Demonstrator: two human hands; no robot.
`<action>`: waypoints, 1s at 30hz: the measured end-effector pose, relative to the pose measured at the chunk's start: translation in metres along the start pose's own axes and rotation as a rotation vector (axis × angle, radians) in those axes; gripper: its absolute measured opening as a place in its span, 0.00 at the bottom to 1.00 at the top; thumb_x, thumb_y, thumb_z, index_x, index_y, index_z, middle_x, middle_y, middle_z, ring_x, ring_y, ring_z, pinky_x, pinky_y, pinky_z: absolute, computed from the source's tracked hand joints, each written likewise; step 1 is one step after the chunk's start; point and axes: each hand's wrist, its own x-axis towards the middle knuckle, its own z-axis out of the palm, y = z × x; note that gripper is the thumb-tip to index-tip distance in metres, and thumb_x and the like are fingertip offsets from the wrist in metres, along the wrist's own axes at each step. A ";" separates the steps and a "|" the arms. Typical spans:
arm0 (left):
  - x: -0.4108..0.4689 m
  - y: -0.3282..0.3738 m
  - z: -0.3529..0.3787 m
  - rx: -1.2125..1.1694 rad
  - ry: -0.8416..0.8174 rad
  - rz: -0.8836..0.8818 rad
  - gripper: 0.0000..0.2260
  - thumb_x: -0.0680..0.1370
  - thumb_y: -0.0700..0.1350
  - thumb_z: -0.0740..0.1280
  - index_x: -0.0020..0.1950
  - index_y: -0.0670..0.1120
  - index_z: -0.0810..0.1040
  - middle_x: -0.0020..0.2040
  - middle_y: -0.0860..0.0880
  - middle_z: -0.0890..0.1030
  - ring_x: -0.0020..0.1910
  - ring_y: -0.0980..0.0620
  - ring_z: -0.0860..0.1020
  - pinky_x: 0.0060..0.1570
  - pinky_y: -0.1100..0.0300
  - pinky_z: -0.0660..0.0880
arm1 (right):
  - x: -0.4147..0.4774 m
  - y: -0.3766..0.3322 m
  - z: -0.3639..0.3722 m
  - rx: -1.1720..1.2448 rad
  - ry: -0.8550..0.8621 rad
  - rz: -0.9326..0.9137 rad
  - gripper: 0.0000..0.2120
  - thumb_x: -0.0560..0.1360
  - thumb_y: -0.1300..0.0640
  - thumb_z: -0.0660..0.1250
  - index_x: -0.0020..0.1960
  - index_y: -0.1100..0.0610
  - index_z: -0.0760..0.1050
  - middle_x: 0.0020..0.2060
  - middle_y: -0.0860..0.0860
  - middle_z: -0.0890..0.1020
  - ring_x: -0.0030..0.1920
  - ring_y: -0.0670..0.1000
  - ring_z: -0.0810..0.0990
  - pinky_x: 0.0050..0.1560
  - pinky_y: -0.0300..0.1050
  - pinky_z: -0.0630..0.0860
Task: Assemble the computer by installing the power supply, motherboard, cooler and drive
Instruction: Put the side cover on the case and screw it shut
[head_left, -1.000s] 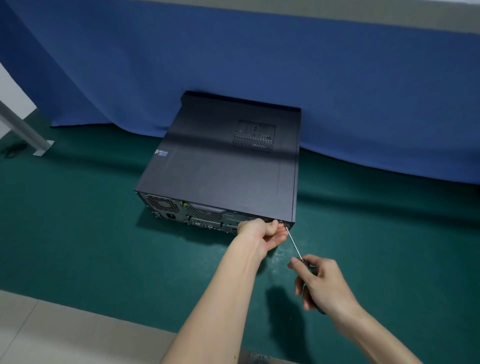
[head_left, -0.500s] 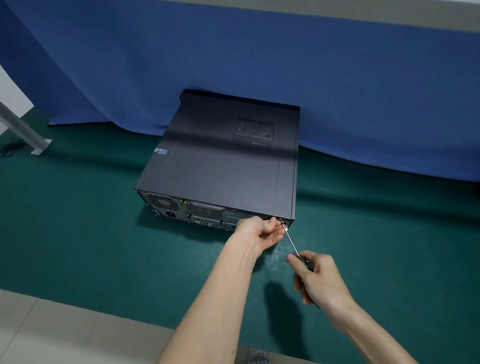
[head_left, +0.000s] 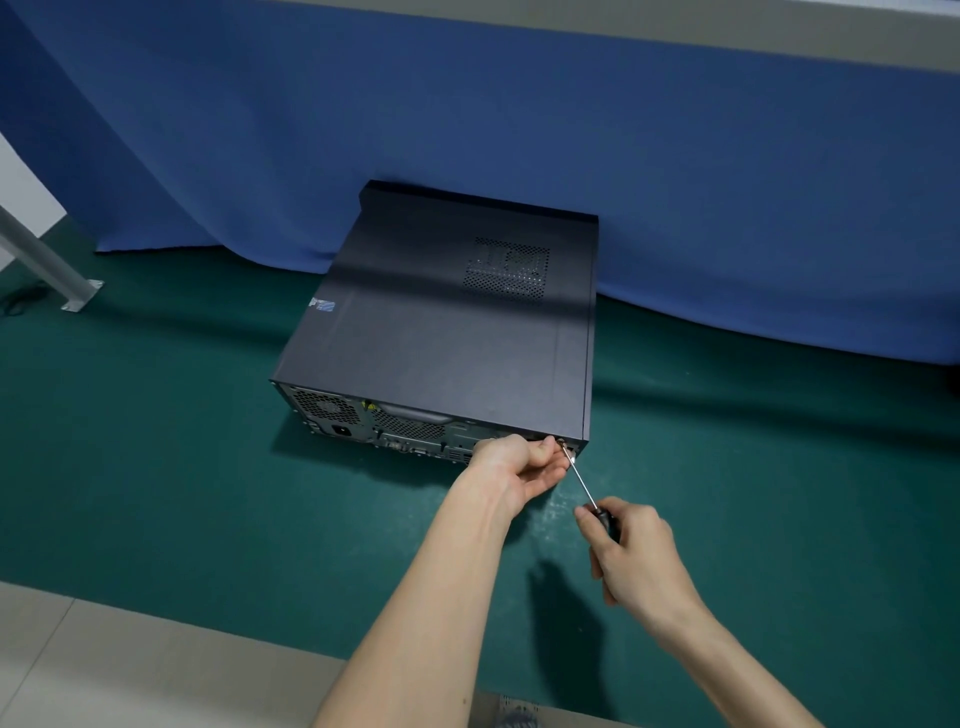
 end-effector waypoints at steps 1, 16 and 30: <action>0.001 0.000 0.000 -0.002 0.001 0.002 0.05 0.76 0.31 0.66 0.40 0.35 0.77 0.25 0.44 0.80 0.22 0.53 0.79 0.28 0.62 0.79 | -0.001 -0.001 0.001 -0.020 0.008 0.001 0.13 0.80 0.54 0.62 0.39 0.59 0.74 0.25 0.58 0.77 0.17 0.52 0.72 0.22 0.40 0.70; -0.007 -0.018 0.010 0.111 -0.057 0.197 0.07 0.80 0.36 0.63 0.46 0.33 0.77 0.32 0.43 0.81 0.26 0.52 0.81 0.31 0.62 0.80 | -0.009 -0.022 0.016 0.991 -0.175 0.370 0.10 0.77 0.60 0.67 0.48 0.68 0.76 0.25 0.57 0.73 0.17 0.47 0.62 0.19 0.35 0.58; -0.013 -0.023 0.008 0.348 -0.054 0.334 0.08 0.81 0.36 0.61 0.51 0.31 0.75 0.35 0.43 0.82 0.27 0.50 0.81 0.30 0.61 0.79 | -0.022 -0.022 0.042 1.042 -0.086 0.493 0.08 0.75 0.60 0.69 0.42 0.63 0.73 0.24 0.53 0.71 0.19 0.48 0.66 0.18 0.35 0.56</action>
